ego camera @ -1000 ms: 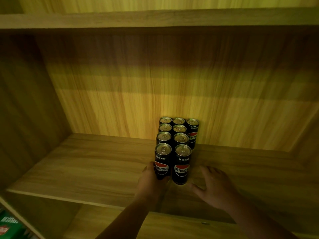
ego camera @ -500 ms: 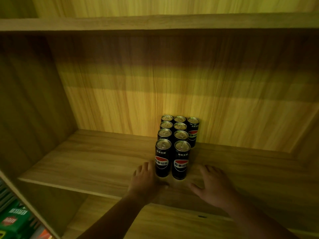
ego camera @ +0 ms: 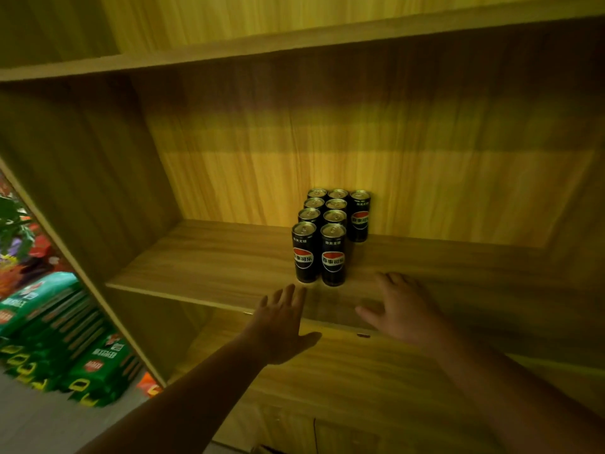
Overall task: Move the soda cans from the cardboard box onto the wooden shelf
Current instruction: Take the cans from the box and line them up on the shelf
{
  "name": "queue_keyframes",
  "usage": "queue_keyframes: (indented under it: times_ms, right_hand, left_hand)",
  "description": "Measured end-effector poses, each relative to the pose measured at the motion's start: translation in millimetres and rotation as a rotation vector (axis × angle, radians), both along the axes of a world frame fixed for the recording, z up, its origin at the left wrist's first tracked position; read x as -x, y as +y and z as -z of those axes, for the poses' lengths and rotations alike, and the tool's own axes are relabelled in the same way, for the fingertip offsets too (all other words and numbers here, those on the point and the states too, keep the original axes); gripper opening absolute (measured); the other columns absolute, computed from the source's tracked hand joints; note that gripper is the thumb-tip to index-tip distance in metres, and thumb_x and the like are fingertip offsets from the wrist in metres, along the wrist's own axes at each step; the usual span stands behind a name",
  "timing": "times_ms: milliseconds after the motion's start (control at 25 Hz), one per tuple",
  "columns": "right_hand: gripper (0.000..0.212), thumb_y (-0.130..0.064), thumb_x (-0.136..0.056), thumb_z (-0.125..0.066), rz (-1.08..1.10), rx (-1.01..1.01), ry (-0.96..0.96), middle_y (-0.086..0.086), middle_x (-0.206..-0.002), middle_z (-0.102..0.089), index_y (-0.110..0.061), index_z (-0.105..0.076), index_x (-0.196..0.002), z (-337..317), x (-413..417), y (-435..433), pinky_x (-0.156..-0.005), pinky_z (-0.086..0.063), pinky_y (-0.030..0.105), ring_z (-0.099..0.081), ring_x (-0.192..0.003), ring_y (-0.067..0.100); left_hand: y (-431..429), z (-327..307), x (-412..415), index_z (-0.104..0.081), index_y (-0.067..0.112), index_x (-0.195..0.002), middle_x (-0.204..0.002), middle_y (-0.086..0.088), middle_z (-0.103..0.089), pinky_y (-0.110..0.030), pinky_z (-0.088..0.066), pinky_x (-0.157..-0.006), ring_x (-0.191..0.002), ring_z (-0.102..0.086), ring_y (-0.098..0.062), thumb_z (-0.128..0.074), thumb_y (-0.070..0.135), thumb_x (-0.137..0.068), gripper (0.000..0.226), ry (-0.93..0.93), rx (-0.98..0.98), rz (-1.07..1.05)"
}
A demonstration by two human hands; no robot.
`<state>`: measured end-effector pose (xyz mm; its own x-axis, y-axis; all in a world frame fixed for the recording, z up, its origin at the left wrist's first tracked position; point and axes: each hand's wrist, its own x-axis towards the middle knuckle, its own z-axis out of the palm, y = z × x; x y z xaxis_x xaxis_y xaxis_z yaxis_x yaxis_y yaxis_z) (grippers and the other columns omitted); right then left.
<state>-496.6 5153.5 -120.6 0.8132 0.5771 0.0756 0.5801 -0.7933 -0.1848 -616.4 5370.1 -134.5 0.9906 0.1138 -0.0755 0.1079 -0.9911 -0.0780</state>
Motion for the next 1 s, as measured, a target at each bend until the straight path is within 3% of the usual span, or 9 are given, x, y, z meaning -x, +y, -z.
queue_keyframes:
  times_ms: [280,400,640,840,1000]
  right_hand:
    - [0.084,-0.071,-0.081,-0.043,0.03,-0.02,-0.015,0.009,-0.148,-0.037,-0.018,-0.028,-0.145,14.2,68.5,-62.6,-0.111,-0.027,0.042,-0.033,-0.135,0.029]
    - [0.083,-0.07,-0.082,-0.043,0.016,0.056,-0.036,0.009,-0.148,-0.037,-0.017,-0.03,-0.144,44.2,120.5,-99.0,-0.109,-0.029,0.041,-0.034,-0.135,0.029]
    - [0.085,-0.071,-0.083,-0.039,-0.012,0.189,0.119,0.011,-0.153,-0.03,-0.018,-0.024,-0.147,128.1,201.0,-166.2,-0.112,-0.024,0.044,-0.028,-0.139,0.03]
    - [0.087,-0.073,-0.083,-0.036,-0.069,0.252,0.156,0.011,-0.149,-0.036,-0.016,-0.025,-0.147,230.0,214.8,-212.5,-0.108,-0.032,0.047,-0.034,-0.136,0.031]
    - [0.089,-0.073,-0.081,-0.039,-0.059,0.288,0.182,0.011,-0.149,-0.037,-0.015,-0.024,-0.147,364.1,198.8,-250.9,-0.108,-0.033,0.045,-0.034,-0.135,0.03]
  left_hand:
    - [-60.0,-5.1,74.0,-0.01,0.014,-0.156,-0.162,-0.012,-0.017,-0.046,-0.029,-0.116,-0.145,-0.026,-0.032,-0.039,0.07,-0.09,0.091,0.015,0.056,-0.016]
    - [-89.5,18.3,118.4,-0.015,0.013,-0.155,-0.159,-0.012,-0.024,-0.046,-0.035,-0.111,-0.141,-0.033,-0.033,-0.04,0.07,-0.09,0.089,0.026,0.08,-0.015]
    - [-150.9,84.3,190.9,-0.016,0.015,-0.154,-0.158,-0.011,-0.025,-0.048,-0.036,-0.11,-0.14,-0.034,-0.033,-0.042,0.069,-0.09,0.087,0.121,0.143,-0.014]
    - [-187.7,185.9,199.5,-0.017,0.015,-0.153,-0.155,-0.012,-0.029,-0.05,-0.04,-0.104,-0.136,-0.038,-0.034,-0.042,0.069,-0.09,0.086,0.24,0.159,-0.037]
    - [-223.3,323.4,174.4,-0.018,0.016,-0.152,-0.152,-0.011,-0.034,-0.049,-0.043,-0.098,-0.132,-0.044,-0.035,-0.038,0.073,-0.089,0.087,0.32,0.162,-0.076]
